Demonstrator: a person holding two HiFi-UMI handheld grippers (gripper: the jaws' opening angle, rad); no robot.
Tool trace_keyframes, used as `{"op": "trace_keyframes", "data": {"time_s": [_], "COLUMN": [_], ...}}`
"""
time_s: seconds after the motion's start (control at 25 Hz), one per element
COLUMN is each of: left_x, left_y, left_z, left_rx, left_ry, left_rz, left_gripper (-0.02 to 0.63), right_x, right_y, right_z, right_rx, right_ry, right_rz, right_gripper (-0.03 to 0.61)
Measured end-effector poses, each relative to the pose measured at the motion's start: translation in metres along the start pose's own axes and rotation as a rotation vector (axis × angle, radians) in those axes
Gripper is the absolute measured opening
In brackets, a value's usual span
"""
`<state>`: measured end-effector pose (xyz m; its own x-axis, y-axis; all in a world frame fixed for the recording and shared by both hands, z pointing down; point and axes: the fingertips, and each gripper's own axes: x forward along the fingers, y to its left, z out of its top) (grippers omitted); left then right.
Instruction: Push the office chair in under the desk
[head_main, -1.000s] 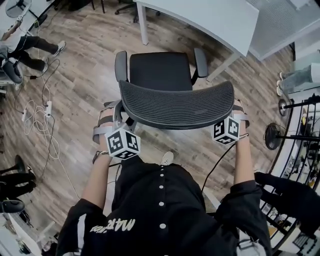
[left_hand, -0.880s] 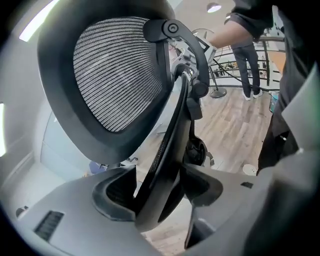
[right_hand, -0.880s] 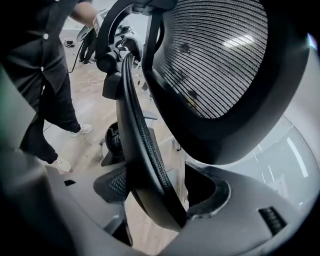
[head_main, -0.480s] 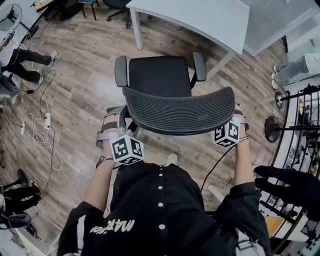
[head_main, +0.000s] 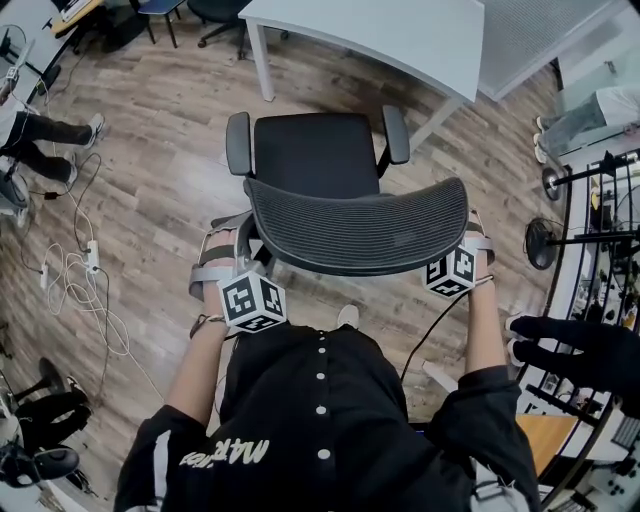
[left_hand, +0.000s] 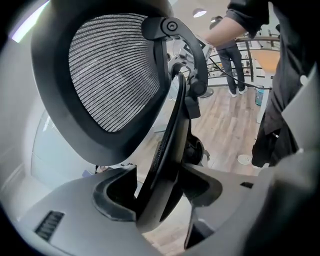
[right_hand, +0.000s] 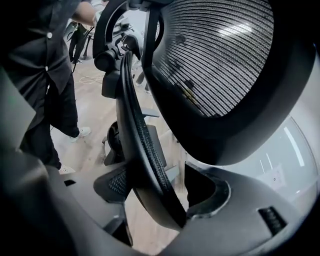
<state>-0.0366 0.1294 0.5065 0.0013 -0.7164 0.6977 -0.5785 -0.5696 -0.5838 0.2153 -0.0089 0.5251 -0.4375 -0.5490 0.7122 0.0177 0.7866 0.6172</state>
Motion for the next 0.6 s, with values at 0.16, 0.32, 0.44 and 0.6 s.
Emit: {"op": "trace_keyframes", "data": {"time_s": [0.16,0.32,0.44,0.6], "left_x": [-0.001,0.0,0.0,0.0], "left_y": [0.004,0.009,0.012,0.018], "left_z": [-0.007,-0.013,-0.019,-0.025], "left_rx": [0.013,0.032,0.048,0.066], "left_ry": [-0.021,-0.047,-0.061,-0.076], "left_rz": [-0.019,-0.037,-0.047,-0.06], "left_gripper": [0.281,0.279,0.279,0.278], "right_x": [-0.002,-0.003,-0.004,-0.007], "right_y": [0.005,0.01,0.015,0.02], "right_z": [0.006,0.012,0.017,0.025], "right_rx": [0.017,0.037,0.054,0.074], "right_ry": [0.025,0.045,0.061,0.077], "right_rz": [-0.006,-0.015,-0.021,-0.035], "right_gripper": [0.319,0.319,0.319,0.319]}}
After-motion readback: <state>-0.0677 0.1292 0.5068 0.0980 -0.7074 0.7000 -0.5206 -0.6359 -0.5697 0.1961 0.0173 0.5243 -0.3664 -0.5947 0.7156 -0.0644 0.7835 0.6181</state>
